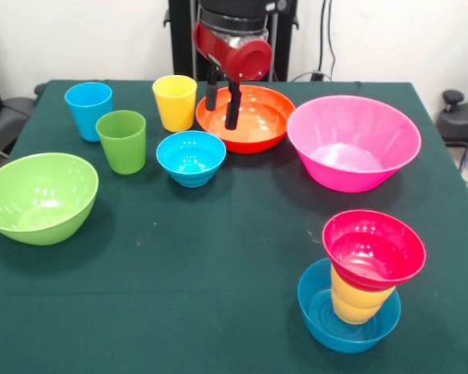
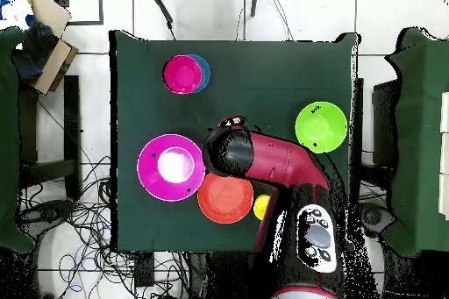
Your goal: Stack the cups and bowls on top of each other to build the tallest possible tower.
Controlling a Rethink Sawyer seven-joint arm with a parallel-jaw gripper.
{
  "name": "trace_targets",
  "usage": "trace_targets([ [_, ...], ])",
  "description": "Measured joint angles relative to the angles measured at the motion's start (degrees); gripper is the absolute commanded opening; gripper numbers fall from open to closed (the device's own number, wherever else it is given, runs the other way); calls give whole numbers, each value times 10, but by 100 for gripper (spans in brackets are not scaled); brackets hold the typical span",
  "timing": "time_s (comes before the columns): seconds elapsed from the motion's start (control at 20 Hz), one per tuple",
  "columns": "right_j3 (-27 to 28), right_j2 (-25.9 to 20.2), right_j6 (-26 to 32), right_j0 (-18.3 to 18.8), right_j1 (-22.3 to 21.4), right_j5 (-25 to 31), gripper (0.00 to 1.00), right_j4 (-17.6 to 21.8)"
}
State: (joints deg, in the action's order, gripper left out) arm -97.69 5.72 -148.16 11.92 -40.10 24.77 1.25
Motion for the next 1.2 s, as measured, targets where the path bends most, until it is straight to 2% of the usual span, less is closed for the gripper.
trace_targets([
  [0.6,-6,-4,0,-3,40,0,100,-10],
  [1.0,-19,9,0,-23,69,-1,100,-42],
  [1.2,-25,16,0,-37,90,-21,100,-59],
])
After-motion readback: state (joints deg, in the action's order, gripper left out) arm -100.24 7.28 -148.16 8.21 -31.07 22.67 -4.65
